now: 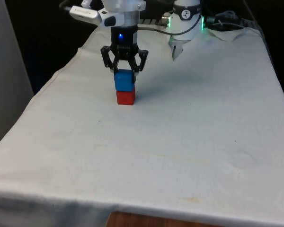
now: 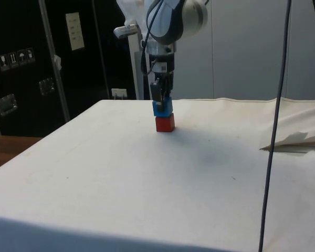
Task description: Stack the two cubes.
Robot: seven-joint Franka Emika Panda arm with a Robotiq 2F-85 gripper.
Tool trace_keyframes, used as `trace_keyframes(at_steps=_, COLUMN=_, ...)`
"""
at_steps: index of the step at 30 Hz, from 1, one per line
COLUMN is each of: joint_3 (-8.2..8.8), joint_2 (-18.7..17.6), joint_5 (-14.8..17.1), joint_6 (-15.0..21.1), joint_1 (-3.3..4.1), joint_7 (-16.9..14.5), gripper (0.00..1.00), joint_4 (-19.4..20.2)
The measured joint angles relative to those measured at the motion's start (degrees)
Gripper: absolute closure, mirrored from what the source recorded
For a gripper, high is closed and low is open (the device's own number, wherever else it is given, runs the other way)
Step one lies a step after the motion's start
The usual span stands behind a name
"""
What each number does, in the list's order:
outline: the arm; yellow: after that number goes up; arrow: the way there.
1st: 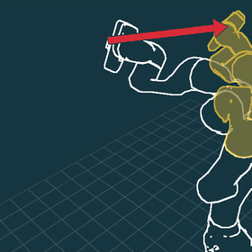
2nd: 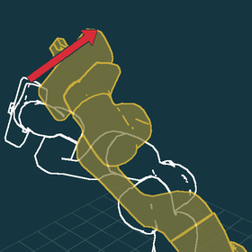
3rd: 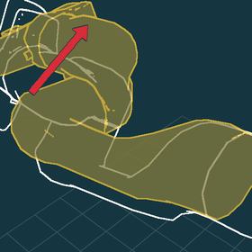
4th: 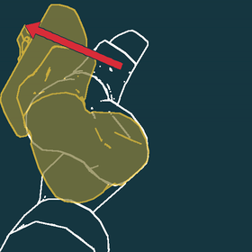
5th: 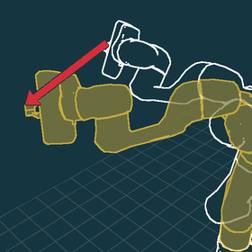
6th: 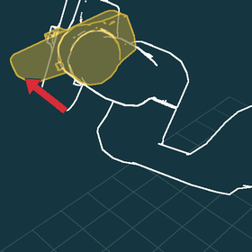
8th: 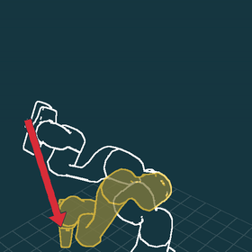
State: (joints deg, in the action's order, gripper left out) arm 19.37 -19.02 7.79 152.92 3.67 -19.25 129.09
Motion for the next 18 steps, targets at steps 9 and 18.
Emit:
trace_keyframes(at_steps=9, joint_3=0.00, joint_2=-0.06, joint_5=0.00, joint_6=0.00, joint_1=0.00, joint_7=0.00, gripper=0.98, joint_4=0.11)
trace_keyframes(at_steps=18, joint_3=0.00, joint_2=-0.52, joint_5=0.00, joint_6=0.11, joint_1=0.06, joint_7=0.00, gripper=0.98, joint_4=0.00)
